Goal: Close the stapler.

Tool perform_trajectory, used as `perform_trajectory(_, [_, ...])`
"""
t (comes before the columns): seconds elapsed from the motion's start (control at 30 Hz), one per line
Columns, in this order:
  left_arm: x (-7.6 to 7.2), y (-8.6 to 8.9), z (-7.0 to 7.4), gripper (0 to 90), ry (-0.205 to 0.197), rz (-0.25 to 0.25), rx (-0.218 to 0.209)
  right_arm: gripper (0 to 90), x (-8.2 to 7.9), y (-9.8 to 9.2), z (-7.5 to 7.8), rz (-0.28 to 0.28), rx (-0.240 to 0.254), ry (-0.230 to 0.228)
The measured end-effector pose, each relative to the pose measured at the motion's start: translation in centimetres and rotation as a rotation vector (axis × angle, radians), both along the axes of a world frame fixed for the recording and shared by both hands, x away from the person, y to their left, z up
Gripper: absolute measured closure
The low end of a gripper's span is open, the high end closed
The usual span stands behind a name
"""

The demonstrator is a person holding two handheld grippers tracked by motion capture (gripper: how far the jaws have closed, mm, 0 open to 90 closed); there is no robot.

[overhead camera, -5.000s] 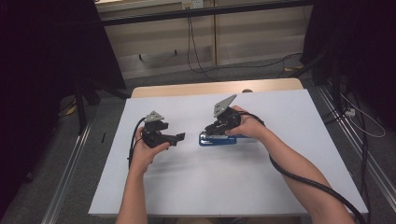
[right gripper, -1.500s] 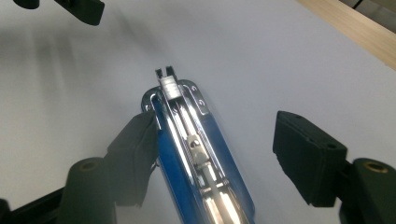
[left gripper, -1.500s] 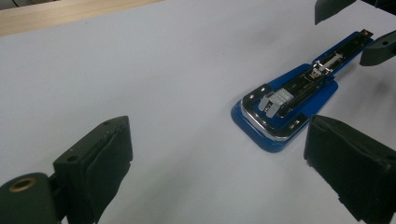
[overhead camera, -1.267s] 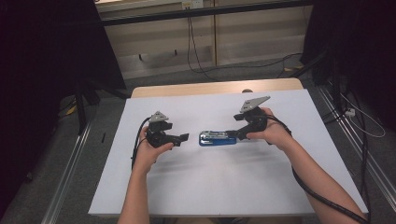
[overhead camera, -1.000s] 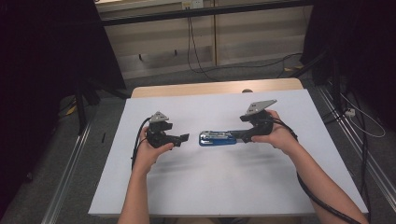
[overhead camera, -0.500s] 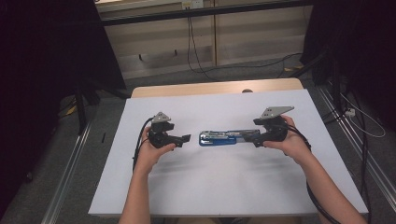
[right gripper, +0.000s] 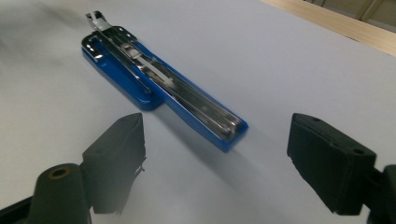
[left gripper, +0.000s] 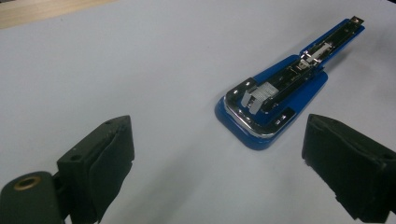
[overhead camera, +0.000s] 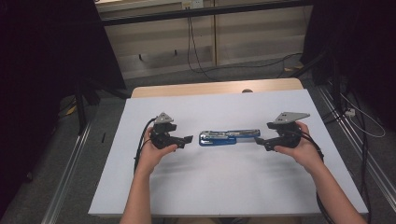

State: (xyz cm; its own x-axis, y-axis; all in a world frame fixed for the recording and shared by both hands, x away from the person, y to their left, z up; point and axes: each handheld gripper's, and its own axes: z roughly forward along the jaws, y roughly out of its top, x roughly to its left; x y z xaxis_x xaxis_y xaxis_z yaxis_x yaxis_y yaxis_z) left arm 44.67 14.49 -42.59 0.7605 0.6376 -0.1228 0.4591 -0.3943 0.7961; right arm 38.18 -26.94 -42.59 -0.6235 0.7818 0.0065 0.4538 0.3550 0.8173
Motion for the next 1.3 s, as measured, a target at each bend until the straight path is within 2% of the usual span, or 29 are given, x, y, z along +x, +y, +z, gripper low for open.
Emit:
perform_trajectory(0.17, [-0.3,-0.4,0.0,13.9,-0.004,-0.027,0.013,22.7,-0.7,-0.9,-0.3,-0.028,0.003,0.000])
perform_trajectory(0.23, [-0.5,-0.6,0.0,16.2,0.014,-0.036,0.009,24.5,-1.2,-1.4,-0.4,-0.038,0.004,0.001])
perform_trajectory(0.37, [-0.9,-1.0,0.0,24.1,0.009,-0.053,0.023,32.8,-1.9,-2.1,-0.7,-0.072,-0.010,-0.001])
perform_trajectory(0.43, [-1.0,-1.2,0.0,31.5,0.005,-0.069,0.018,39.7,-2.1,-2.4,-0.9,-0.075,0.002,0.001])
perform_trajectory(0.53, [-1.2,-1.7,-0.1,41.5,0.003,-0.089,0.000,44.6,-2.1,-2.6,-0.9,-0.093,-0.002,-0.008])
perform_trajectory(0.6, [-1.2,-1.9,-0.3,55.5,0.010,-0.105,-0.019,47.7,-2.0,-2.6,-1.1,-0.096,-0.003,-0.009])
perform_trajectory(0.63, [-1.2,-2.0,-0.4,58.2,0.016,-0.098,-0.027,47.8,-1.9,-2.6,-1.2,-0.096,-0.005,-0.008])
perform_trajectory(0.8, [-1.2,-2.5,-0.6,76.0,0.007,-0.112,-0.022,52.9,-1.6,-2.2,-1.7,-0.094,-0.023,0.005])
perform_trajectory(0.87, [-1.2,-2.6,-0.6,77.7,0.007,-0.112,-0.024,54.7,-1.5,-2.2,-1.7,-0.094,-0.018,0.007])
perform_trajectory(0.9, [-1.2,-2.7,-0.8,83.4,0.011,-0.112,-0.023,55.7,-1.4,-1.9,-1.7,-0.093,-0.023,0.007])
perform_trajectory(0.97, [-1.2,-2.9,-1.0,84.9,0.008,-0.113,-0.018,55.7,-1.3,-1.8,-1.8,-0.089,-0.029,0.005])
perform_trajectory(1.0, [-1.1,-3.1,-1.3,88.8,0.011,-0.125,-0.011,55.6,-1.1,-1.7,-1.9,-0.094,-0.033,0.010])
perform_trajectory(1.13, [-1.1,-3.6,-1.6,90.0,0.010,-0.127,-0.005,56.0,-0.8,-1.7,-2.0,-0.099,-0.029,0.016])
perform_trajectory(1.27, [-1.0,-3.9,-1.8,90.0,0.016,-0.123,-0.007,62.7,-0.7,-1.7,-2.1,-0.096,-0.026,0.025])
perform_trajectory(1.3, [-0.9,-4.1,-2.0,90.0,0.016,-0.118,-0.002,69.4,-0.6,-1.7,-2.3,-0.098,-0.027,0.032])
